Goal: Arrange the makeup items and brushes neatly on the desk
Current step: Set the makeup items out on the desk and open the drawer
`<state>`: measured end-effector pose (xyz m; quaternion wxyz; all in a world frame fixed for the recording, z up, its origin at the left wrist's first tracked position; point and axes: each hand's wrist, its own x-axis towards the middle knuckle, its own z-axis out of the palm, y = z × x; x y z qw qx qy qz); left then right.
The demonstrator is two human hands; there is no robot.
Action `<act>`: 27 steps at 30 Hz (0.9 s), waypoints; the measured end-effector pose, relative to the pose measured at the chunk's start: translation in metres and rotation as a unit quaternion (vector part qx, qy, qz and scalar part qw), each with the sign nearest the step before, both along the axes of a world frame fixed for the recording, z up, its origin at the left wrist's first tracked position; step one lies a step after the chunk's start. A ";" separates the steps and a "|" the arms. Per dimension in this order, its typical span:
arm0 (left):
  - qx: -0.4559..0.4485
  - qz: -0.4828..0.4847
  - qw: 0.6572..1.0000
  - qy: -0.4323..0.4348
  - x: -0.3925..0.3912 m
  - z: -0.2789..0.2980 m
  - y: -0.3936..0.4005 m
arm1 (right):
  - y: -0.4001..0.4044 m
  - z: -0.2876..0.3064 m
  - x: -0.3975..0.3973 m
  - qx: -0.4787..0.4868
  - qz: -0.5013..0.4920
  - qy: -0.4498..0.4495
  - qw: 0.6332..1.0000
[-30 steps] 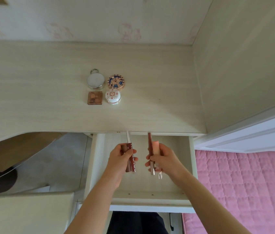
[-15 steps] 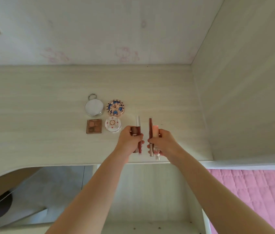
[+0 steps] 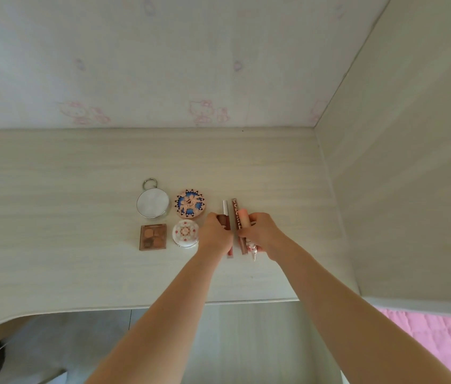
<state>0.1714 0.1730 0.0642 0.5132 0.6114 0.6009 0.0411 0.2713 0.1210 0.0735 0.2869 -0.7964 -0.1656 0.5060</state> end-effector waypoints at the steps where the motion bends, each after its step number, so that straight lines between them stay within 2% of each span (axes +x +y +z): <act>1: 0.004 0.001 1.000 0.003 0.000 -0.001 0.001 | 0.001 -0.001 0.000 0.000 -0.002 -0.005 1.000; 13: 0.032 -0.011 0.999 0.027 0.005 -0.003 0.013 | 0.011 0.001 -0.003 0.007 -0.018 0.013 1.000; 23: 0.079 -0.036 0.995 0.048 0.009 -0.005 0.016 | 0.018 0.000 -0.004 0.023 0.028 -0.130 0.991; 27: 0.089 -0.044 0.994 0.051 0.008 -0.006 0.016 | 0.019 0.002 -0.006 0.024 0.032 -0.148 0.988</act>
